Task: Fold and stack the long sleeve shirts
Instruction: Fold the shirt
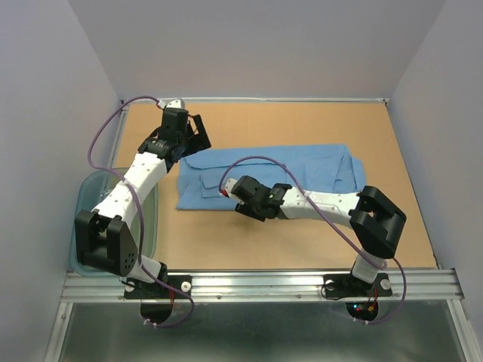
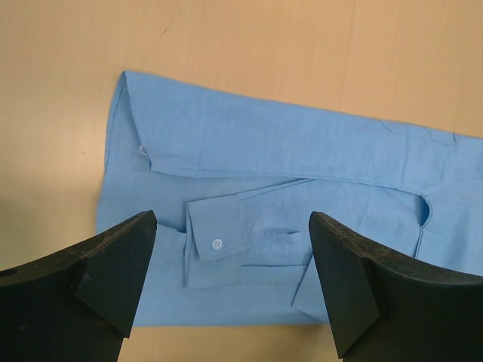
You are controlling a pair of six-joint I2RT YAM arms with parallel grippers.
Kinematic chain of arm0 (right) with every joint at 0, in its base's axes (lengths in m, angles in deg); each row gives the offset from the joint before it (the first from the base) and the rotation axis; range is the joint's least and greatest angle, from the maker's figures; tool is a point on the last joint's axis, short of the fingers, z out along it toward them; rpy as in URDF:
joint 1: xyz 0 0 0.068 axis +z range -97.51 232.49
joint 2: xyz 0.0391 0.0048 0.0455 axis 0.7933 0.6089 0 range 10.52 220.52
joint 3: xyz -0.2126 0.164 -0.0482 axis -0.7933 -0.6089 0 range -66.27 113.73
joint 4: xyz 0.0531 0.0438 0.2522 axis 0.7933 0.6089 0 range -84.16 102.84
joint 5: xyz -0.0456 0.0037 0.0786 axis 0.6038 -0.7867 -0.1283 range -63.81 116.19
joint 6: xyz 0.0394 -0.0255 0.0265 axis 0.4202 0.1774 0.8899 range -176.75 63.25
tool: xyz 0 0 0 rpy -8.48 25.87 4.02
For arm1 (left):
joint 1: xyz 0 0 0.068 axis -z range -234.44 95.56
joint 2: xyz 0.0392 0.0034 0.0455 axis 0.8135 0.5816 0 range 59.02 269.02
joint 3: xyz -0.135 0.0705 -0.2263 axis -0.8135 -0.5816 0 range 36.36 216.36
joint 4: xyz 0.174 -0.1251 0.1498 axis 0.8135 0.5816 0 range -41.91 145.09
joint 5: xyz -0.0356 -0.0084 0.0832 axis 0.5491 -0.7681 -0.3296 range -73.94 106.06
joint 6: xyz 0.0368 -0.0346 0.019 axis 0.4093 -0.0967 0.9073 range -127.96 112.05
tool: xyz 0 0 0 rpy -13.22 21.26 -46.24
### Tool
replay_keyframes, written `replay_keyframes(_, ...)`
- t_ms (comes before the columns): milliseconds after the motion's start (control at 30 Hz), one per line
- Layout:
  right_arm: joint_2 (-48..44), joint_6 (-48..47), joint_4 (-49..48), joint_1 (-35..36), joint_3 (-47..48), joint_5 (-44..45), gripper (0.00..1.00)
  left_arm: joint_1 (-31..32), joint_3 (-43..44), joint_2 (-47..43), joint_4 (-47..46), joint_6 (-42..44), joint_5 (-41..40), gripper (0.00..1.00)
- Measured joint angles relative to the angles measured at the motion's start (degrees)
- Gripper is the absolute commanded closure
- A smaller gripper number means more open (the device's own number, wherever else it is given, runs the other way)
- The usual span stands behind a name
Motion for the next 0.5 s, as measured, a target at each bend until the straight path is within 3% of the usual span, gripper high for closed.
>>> replay_keyframes(300, 6.1, -2.0, 0.4, 1.5, 0.2, 6.4, 0.38, -0.2, -1.2, -0.2, 0.1, 1.6, 0.1, 0.06)
replay_keyframes(500, 7.9, -2.3, 0.9, 1.6, 1.6, 8.7, 0.52, -0.2, -1.5, -1.5, 0.0, 2.9, -0.2, 0.06)
